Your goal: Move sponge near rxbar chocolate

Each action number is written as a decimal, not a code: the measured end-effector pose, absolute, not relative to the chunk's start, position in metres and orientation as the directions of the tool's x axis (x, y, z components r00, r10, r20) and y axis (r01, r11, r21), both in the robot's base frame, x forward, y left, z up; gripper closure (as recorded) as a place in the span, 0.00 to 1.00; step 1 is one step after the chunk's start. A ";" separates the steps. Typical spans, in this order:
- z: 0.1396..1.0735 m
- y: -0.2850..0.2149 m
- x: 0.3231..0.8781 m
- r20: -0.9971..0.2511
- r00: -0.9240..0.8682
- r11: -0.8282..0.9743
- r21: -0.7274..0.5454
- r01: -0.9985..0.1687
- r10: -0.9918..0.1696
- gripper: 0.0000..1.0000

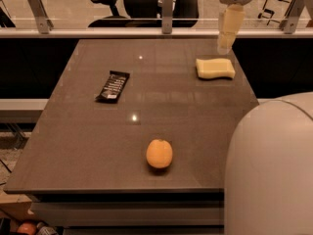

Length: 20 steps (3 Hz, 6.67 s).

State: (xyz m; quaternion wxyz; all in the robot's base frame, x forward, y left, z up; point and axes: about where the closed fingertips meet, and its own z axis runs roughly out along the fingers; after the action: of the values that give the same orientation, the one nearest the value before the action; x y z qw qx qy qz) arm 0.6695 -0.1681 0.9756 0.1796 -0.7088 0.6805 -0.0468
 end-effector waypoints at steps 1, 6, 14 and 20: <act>0.952 -0.170 0.678 -0.185 0.041 0.010 -0.266 -0.964 -0.982 0.00; 0.832 -0.192 0.701 -0.172 -0.119 0.126 -0.026 -0.992 -0.978 0.00; 0.824 -0.182 0.703 -0.183 -0.120 0.127 -0.028 -0.991 -0.976 1.00; 0.896 -0.155 0.588 -0.187 -0.070 0.097 -0.139 -0.986 -0.980 1.00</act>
Offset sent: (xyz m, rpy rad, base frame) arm 0.0140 -0.0469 -0.1040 0.0464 0.3574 -0.1057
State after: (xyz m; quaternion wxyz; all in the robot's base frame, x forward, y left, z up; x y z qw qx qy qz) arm 0.5878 -0.1552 0.8956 0.1165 -0.6717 0.7315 0.0121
